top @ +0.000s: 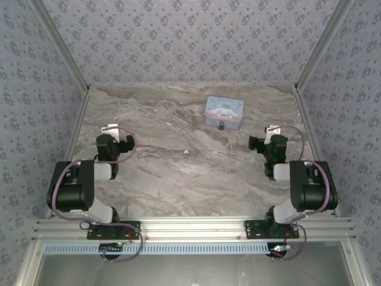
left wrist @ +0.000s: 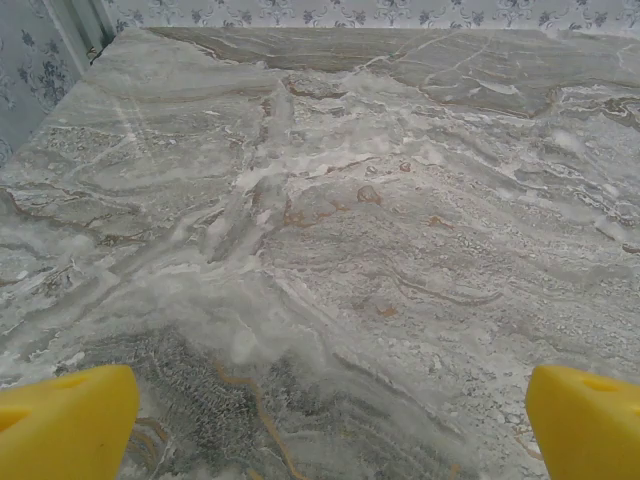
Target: Unlock the padlock with the key
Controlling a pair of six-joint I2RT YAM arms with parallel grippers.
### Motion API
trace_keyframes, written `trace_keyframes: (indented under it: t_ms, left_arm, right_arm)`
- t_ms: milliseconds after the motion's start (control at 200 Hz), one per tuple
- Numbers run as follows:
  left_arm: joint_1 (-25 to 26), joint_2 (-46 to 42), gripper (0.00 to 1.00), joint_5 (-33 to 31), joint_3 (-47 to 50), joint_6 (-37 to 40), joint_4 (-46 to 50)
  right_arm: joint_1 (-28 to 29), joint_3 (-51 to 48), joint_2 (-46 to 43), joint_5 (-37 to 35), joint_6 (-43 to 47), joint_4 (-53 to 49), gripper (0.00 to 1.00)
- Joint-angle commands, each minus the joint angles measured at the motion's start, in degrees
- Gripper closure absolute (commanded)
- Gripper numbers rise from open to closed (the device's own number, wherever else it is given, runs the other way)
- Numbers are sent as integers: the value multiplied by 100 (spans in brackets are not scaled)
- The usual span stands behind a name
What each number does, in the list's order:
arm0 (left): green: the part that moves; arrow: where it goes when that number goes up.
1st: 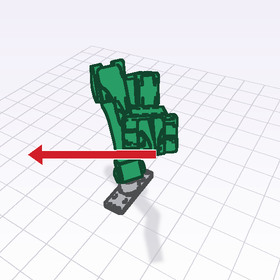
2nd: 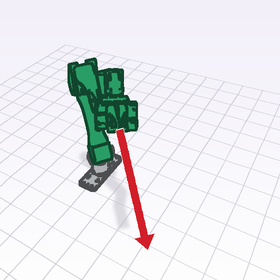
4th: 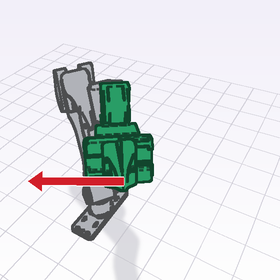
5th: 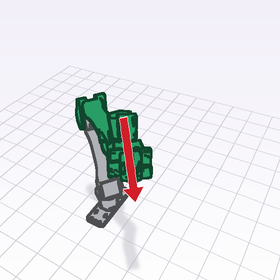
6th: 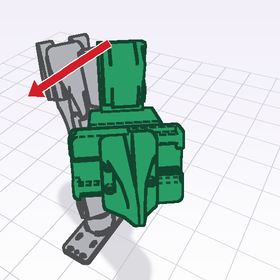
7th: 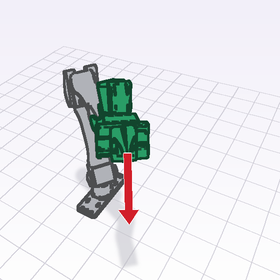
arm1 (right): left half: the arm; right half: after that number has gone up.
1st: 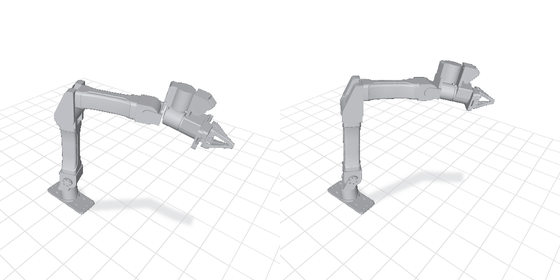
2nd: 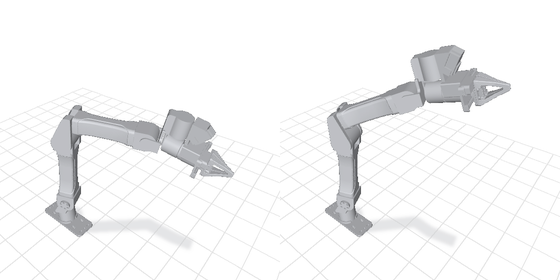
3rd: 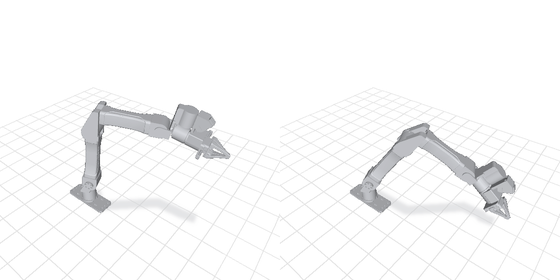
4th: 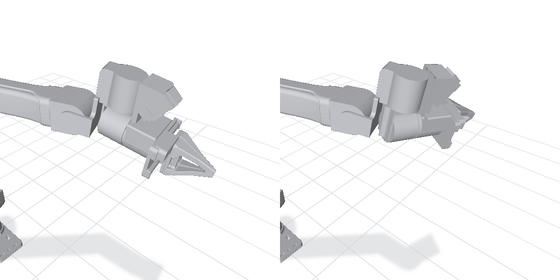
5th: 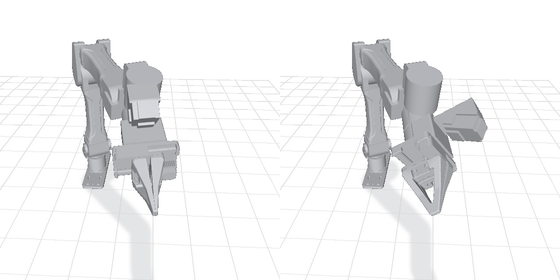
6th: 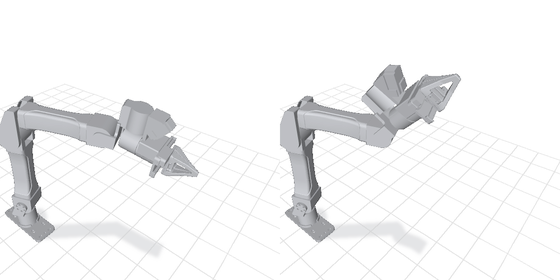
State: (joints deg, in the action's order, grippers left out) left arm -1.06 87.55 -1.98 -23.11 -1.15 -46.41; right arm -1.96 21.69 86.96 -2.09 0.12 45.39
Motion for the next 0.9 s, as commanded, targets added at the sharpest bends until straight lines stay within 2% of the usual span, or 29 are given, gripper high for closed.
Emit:
trace_keyframes:
  t_ms: [0,415,545,665,809,849,894]
  left_arm:
    - [36,28,1,-57,-45,4,-17]
    - [-5,30,1,22,-62,-39,1]
    - [-66,26,0,101,-45,-68,-31]
    - [-57,-252,0,-136,64,-159,-54]
    - [161,-1439,1,-455,0,-36,1015]
    - [209,-1830,1,-473,-145,-292,1532]
    - [209,-2191,1,-414,-414,-926,2275]
  right_arm:
    - [0,101,9,70,112,-3,0]
    - [-89,91,-6,209,55,11,0]
    - [-201,186,-293,153,-104,-395,0]
    - [-212,221,-798,-37,-219,-898,0]
    - [-108,437,-1875,-30,-542,-2221,0]
    - [-2,536,-2173,-17,-697,-2706,0]
    - [159,689,-2495,7,-828,-3299,0]
